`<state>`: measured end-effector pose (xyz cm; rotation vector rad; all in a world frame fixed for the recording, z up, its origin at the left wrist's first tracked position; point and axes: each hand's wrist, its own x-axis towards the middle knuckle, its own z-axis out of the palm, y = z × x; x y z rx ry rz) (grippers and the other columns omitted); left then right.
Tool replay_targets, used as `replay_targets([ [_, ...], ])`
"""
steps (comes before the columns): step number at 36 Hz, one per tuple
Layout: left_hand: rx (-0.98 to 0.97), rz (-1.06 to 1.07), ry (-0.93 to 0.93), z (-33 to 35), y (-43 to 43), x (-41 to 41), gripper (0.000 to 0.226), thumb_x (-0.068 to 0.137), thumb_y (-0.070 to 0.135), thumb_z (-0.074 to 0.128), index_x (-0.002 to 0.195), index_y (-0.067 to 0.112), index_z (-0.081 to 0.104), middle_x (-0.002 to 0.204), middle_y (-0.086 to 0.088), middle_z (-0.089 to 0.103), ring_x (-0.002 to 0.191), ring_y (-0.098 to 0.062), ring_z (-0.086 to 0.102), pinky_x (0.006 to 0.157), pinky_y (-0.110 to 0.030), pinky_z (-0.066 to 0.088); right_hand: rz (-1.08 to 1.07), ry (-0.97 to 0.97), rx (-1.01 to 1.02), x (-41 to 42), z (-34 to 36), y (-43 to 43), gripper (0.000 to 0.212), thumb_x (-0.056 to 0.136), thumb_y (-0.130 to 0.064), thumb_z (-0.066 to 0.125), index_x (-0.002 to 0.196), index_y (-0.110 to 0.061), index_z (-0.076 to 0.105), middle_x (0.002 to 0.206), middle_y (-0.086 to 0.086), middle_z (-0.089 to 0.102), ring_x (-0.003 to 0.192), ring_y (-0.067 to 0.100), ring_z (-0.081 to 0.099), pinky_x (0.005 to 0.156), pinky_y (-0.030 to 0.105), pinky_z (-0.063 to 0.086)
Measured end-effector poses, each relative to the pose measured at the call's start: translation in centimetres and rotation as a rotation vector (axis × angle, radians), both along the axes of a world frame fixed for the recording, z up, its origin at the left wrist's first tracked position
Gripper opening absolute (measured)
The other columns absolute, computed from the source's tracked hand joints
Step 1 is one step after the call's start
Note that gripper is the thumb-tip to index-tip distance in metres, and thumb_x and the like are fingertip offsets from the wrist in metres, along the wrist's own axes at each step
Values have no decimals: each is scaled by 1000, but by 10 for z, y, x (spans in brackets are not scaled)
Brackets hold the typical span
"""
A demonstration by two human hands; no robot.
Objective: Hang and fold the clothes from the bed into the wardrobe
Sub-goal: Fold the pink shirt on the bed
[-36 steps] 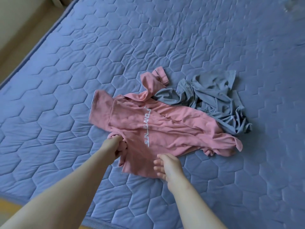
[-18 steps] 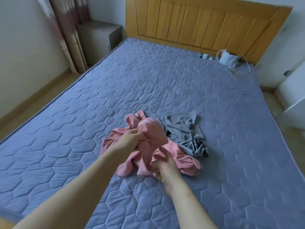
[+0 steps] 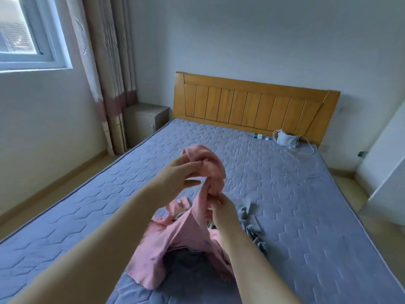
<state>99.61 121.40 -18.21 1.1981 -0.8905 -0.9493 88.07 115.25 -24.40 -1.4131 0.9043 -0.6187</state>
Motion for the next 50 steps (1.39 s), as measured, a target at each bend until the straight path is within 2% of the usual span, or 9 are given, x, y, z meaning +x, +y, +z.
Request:
replay_targets([
  [6,293,-92,-527,-23,13,4,76,66,17,66,138,19,40,124,-1,52,114,-15,50,95,-30,46,-60,-304,50,9,59,-14,22,97,-24,46,88,-21,66,87,7,70,80,25,66,59,29,49],
  [13,565,273,-838,-67,16,24,19,76,4,50,73,22,54,75,1,61,78,-21,56,62,-28,41,16,-650,110,2,112,-21,19,99,-25,45,89,-20,62,62,-5,66,53,7,65,52,23,51],
  [21,512,431,-235,-40,17,40,41,81,-9,28,79,17,60,67,-6,57,56,-17,54,45,-28,53,-508,-527,6,-10,100,-36,5,89,-7,55,85,-11,54,81,8,59,77,25,62,70,38,56],
  [23,438,436,-208,-22,12,36,38,86,-4,31,77,19,60,67,-4,56,55,-16,52,42,-23,49,-582,-354,-105,-11,93,-38,32,81,-4,56,109,-18,47,86,6,55,74,21,58,63,35,53],
  [27,226,443,-155,15,0,31,25,93,3,42,89,15,63,85,-11,60,76,-23,56,63,-29,48,-283,-251,-253,-2,91,-30,78,78,-4,62,142,-33,27,146,3,33,122,20,43,91,37,41],
  [33,46,350,-119,53,-13,20,23,88,-2,45,82,10,63,72,-8,65,64,-17,62,59,-28,56,352,-85,-251,17,88,-11,68,76,-7,72,133,-27,40,114,-5,54,91,0,54,67,15,47],
  [38,-45,331,-220,57,-11,16,23,87,-1,53,77,18,63,67,2,68,64,-10,63,62,-21,53,209,-70,-233,21,82,-11,8,85,-14,61,90,-10,66,89,13,67,80,18,60,75,34,52],
  [45,147,28,-349,27,10,20,18,90,1,53,94,18,58,86,0,65,77,-10,62,70,-21,50,36,-313,-27,32,78,-18,13,90,-14,56,82,-19,65,88,10,67,84,24,63,80,39,50],
  [50,389,-8,-310,-7,25,33,28,91,3,51,118,6,59,111,-15,66,101,-28,63,92,-38,49,52,-391,25,33,79,-16,9,91,-17,55,88,-19,64,90,6,68,90,22,63,84,34,49],
])
